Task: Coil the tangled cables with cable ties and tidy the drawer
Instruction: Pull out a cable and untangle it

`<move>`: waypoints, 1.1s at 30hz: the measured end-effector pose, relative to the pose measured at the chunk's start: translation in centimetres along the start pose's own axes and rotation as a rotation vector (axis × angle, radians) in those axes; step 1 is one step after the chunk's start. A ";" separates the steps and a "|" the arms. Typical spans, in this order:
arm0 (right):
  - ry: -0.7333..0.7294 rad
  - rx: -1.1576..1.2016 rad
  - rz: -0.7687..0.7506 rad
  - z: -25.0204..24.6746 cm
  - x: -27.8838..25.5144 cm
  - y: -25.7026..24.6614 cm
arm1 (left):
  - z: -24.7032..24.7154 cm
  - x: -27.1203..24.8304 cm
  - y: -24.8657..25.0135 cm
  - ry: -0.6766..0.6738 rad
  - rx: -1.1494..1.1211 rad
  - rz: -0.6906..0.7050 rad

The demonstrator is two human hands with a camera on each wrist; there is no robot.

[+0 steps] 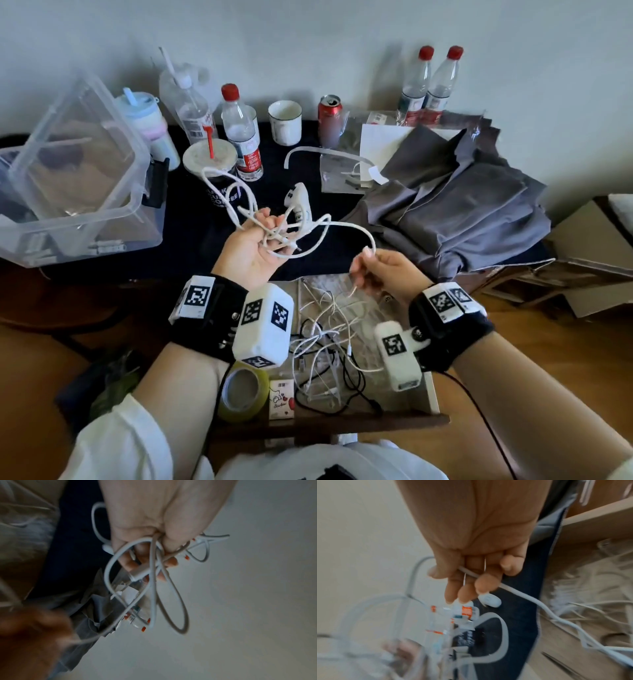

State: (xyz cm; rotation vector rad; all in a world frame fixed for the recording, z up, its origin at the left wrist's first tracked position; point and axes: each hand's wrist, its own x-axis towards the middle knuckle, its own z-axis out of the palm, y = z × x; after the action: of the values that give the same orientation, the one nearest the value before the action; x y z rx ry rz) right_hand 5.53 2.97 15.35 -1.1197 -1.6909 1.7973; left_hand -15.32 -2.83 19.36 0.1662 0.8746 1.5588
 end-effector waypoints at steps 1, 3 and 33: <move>0.022 0.037 -0.043 -0.6 0.1 -1.0 | -0.5 0.1 -0.2 0.054 -0.044 -0.008; 0.046 0.076 -0.123 -1.5 0.1 -2.6 | -1.4 0.1 -0.5 0.148 -0.085 -0.009; 0.276 0.002 -0.149 1.0 0.2 -2.1 | -0.9 -2.3 -3.1 -0.167 0.105 -0.105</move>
State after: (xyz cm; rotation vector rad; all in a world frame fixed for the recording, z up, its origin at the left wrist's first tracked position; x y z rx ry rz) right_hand 4.15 2.83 17.26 -1.1490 -1.5639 1.4781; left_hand -12.90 -5.48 17.76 0.3165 0.8210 1.3810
